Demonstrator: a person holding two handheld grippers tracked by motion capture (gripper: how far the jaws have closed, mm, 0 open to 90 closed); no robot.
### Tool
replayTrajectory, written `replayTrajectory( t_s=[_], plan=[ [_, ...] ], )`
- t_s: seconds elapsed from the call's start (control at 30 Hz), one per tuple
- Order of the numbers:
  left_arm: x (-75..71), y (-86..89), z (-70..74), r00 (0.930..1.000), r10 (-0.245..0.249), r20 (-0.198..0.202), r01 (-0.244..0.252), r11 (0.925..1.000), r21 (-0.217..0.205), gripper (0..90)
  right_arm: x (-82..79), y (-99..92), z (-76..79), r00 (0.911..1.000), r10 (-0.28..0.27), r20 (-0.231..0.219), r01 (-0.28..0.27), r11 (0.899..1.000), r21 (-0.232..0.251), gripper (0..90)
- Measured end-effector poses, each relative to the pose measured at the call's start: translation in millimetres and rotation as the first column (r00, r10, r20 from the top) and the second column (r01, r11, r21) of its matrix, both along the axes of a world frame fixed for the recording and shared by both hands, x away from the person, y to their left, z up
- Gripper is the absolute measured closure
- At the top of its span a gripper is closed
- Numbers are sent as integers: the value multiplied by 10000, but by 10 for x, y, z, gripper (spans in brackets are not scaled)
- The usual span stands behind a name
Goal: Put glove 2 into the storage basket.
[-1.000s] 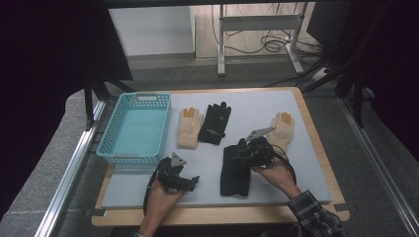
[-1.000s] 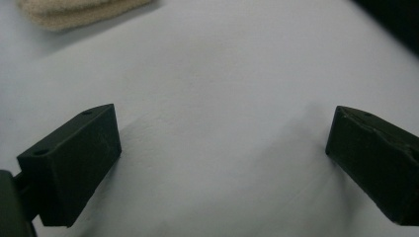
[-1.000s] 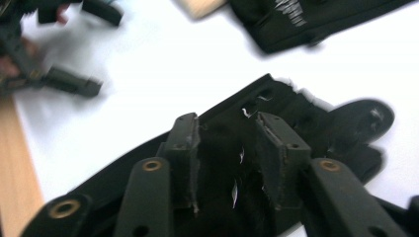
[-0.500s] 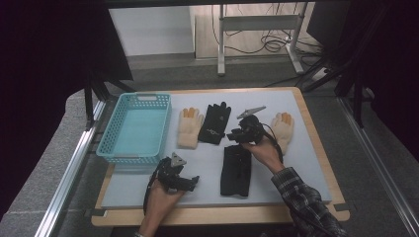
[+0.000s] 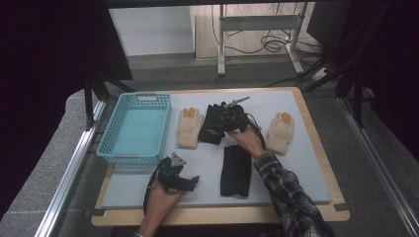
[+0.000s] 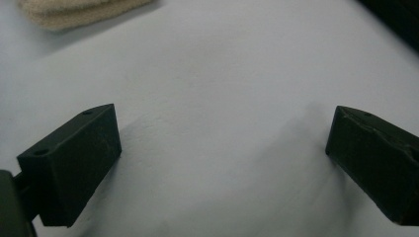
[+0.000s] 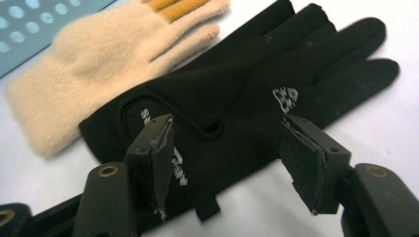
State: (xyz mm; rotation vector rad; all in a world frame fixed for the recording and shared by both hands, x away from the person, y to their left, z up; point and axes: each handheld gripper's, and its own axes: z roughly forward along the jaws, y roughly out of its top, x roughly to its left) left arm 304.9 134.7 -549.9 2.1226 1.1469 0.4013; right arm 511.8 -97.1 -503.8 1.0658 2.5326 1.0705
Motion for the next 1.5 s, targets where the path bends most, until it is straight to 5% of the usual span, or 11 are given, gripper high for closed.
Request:
replayTrajectory(
  t_s=[0.43, 0.5, 0.7, 0.73, 0.83, 1.2, 1.5],
  plan=[
    [0, -1, -2, 10000, 5, 30, -5, 10000, -2, 8, 229, 246, -218, 9997, -236, -42, 234, 9986, -474, 207],
    [0, -1, -2, 10000, 6, 27, -6, 10000, -5, 7, 230, 261, -210, 9997, -211, -107, 204, 9981, -584, 250],
    [0, -1, -2, 10000, 5, 26, -5, 10000, 0, 7, 199, 269, -186, 9981, 21, -613, -30, 9999, -146, 581],
    [-1, -2, -2, 10000, 6, 34, -6, 10000, 7, 7, 186, 263, -188, 9989, -265, -390, 249, 9988, -415, 721],
    [0, -1, -2, 10000, 4, 28, -4, 10000, -2, 8, 163, 248, -203, 9992, -398, -77, 393, 9979, -506, 823],
    [0, -1, -2, 10000, 1, 24, -1, 10000, 1, 8, 112, 262, -97, 9993, -340, 154, 353, 9955, -876, 867],
    [0, 0, -1, 10000, 3, 18, -3, 10000, 24, 8, -8, 130, 235, 9989, -98, 451, 119, 9989, -463, 867]
  ],
)
